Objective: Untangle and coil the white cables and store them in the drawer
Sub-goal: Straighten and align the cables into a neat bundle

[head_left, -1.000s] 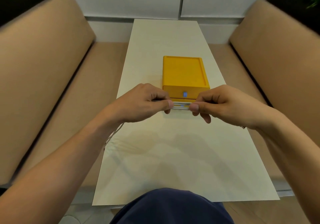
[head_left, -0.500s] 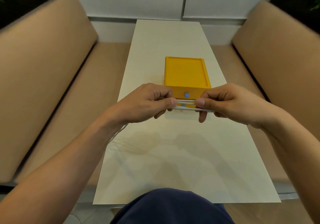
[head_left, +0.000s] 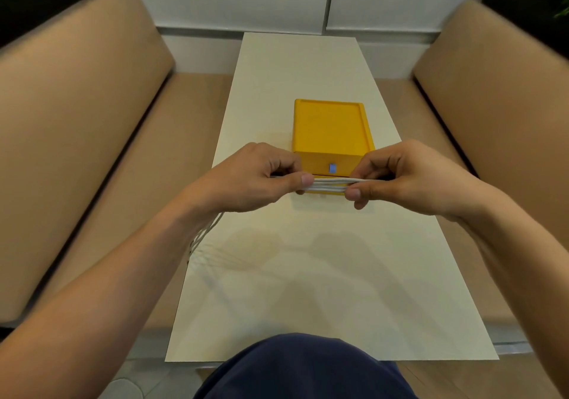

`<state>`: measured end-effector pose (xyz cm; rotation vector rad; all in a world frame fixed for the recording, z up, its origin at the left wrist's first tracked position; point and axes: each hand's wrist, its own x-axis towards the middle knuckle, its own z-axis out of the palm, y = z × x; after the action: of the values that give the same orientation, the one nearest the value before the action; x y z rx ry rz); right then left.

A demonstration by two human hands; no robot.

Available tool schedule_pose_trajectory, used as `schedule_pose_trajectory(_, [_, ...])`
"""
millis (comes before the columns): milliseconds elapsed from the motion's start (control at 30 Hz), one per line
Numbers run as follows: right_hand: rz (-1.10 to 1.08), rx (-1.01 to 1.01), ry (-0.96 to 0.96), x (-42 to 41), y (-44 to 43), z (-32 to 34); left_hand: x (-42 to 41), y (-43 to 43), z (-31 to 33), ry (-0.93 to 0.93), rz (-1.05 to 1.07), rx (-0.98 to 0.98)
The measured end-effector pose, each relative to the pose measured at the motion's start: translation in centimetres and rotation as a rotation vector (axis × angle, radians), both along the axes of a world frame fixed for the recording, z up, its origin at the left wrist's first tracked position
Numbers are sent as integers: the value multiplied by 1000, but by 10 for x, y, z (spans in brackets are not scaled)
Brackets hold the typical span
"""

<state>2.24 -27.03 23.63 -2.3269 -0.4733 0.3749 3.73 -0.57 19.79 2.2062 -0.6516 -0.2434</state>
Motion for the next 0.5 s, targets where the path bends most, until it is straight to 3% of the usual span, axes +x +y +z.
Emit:
schedule_pose_trajectory(267, [-55, 189, 36, 1, 0, -5, 1, 0, -4, 47, -8, 2])
schedule_pose_trajectory(367, [-43, 173, 51, 3, 0, -8, -3, -7, 0, 185, -113, 58])
schedule_pose_trajectory(500, [-25, 110, 52, 2, 2, -5, -9, -25, -2, 159, -163, -21])
